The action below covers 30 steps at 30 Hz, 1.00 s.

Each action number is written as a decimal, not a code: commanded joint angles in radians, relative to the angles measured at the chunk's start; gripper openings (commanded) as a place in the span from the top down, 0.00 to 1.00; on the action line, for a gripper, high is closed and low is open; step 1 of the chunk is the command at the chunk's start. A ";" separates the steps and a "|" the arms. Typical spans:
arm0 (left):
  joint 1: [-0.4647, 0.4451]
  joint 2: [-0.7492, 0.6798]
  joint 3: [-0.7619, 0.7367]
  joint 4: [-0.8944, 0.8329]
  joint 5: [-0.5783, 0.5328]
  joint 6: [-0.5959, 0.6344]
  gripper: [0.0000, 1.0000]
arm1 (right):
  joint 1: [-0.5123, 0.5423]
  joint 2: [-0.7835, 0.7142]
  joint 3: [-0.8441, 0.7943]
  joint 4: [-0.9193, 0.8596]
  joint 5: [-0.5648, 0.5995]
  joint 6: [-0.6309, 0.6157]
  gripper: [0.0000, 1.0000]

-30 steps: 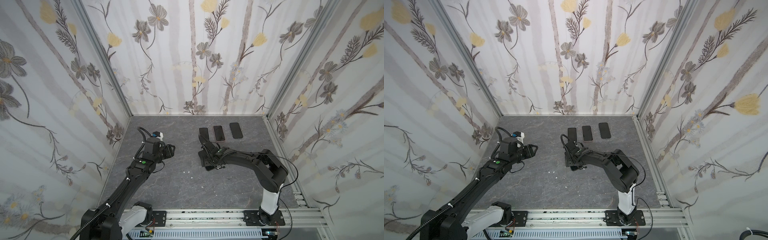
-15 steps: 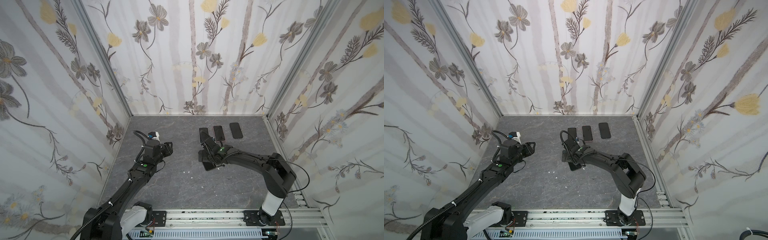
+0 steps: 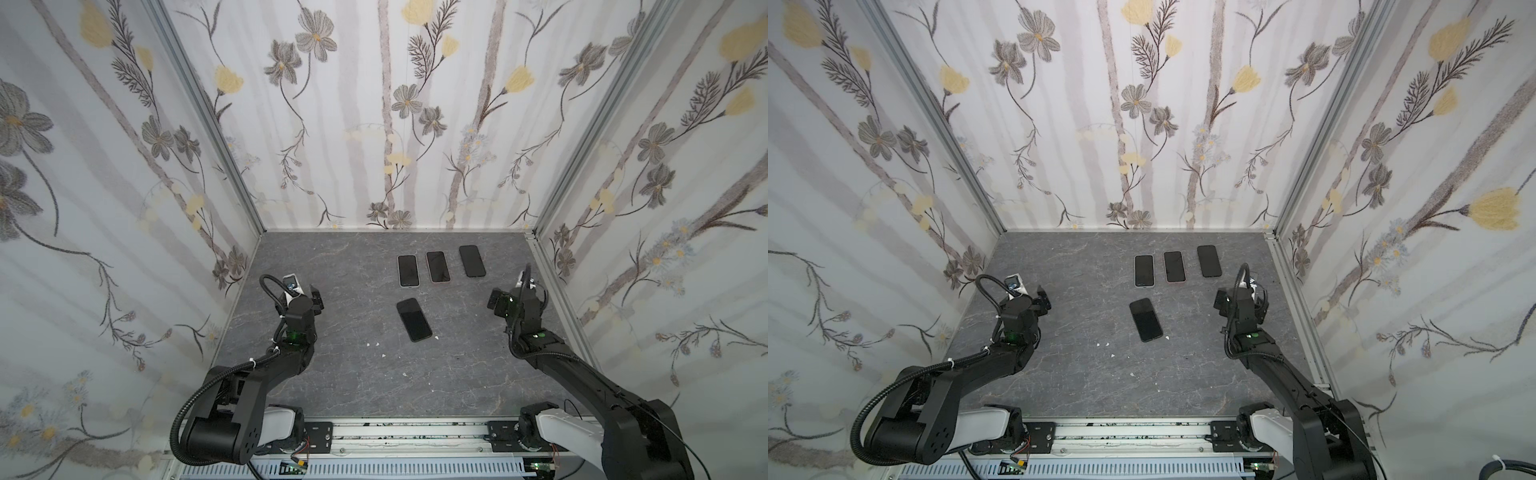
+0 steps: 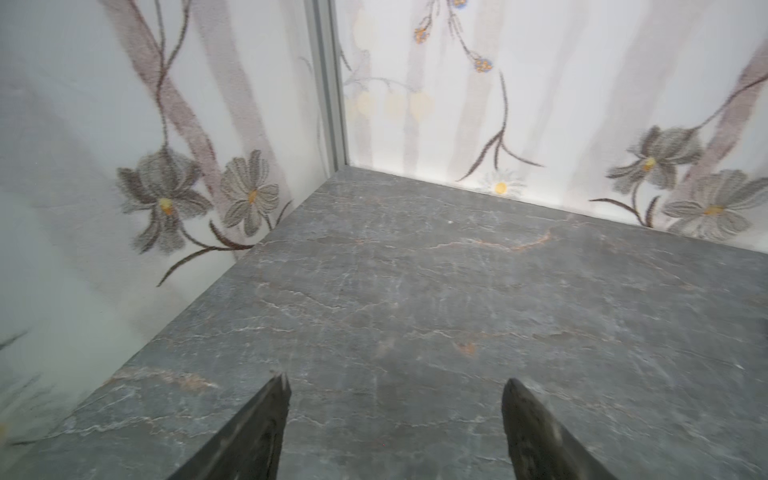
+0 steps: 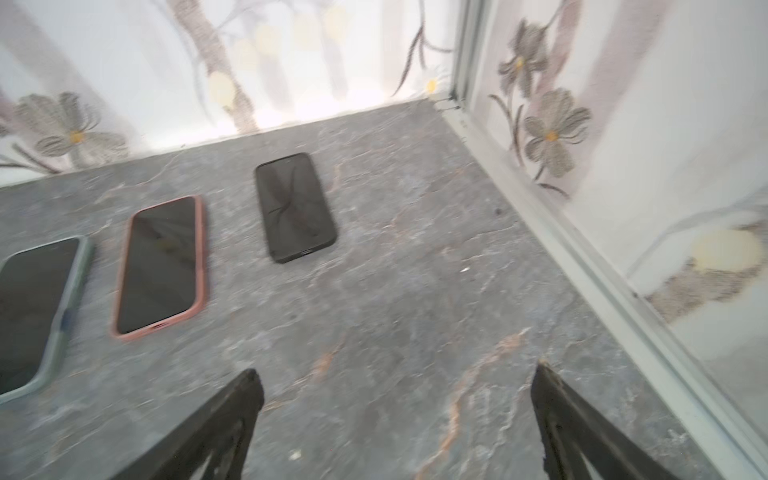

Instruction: Put the phone into the phone case

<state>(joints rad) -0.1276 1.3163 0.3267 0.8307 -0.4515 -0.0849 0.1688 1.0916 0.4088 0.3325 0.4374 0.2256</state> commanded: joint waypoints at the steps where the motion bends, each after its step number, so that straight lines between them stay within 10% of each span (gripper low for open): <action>1: 0.029 0.061 -0.021 0.222 0.146 0.037 0.18 | -0.064 0.036 -0.109 0.472 -0.160 -0.176 0.00; 11: 0.111 0.276 -0.152 0.639 0.364 0.026 0.01 | -0.148 0.350 -0.168 0.826 -0.498 -0.246 0.00; 30: 0.089 0.270 -0.101 0.534 0.218 0.005 0.00 | -0.169 0.415 -0.198 0.953 -0.394 -0.181 0.00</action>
<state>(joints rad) -0.0376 1.5848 0.2203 1.3472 -0.2176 -0.0788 -0.0002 1.5059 0.2138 1.2308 0.0330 0.0444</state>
